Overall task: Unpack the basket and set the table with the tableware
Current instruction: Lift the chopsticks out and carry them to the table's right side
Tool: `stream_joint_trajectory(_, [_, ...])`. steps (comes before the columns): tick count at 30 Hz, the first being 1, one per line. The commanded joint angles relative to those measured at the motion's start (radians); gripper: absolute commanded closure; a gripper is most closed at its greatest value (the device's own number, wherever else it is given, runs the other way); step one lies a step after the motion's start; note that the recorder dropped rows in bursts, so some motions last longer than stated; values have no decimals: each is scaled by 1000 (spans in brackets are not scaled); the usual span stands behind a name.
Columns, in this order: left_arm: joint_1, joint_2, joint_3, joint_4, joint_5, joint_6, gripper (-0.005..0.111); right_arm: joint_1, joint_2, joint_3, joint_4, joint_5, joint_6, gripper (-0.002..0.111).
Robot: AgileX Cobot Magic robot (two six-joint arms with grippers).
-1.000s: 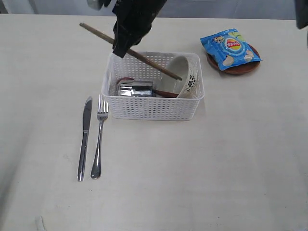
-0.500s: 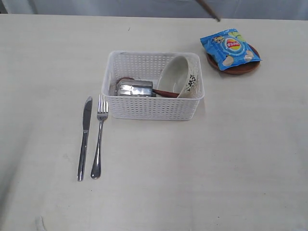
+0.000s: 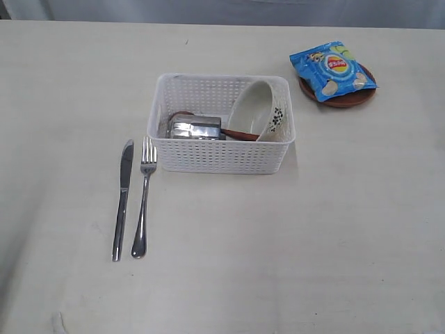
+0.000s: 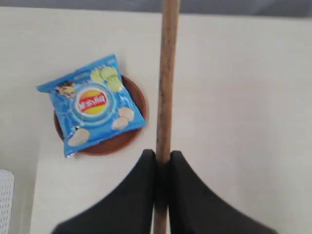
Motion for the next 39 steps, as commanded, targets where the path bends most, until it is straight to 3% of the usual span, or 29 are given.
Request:
stream_joint_trajectory(1, [-5, -4, 4, 1, -2, 3, 107, -142, 19, 215, 137, -142, 16, 109])
stream_joint_trajectory(8, [-5, -4, 4, 1, -2, 3, 107, -180, 123, 361, 137, -241, 16, 109])
stream_joint_trajectory(17, [-5, -4, 4, 1, -2, 3, 107, -180, 334, 361, 137, -110, 16, 109])
stream_joint_trajectory(39, [-5, -4, 4, 1, -2, 3, 107, -180, 454, 361, 227, -193, -84, 106])
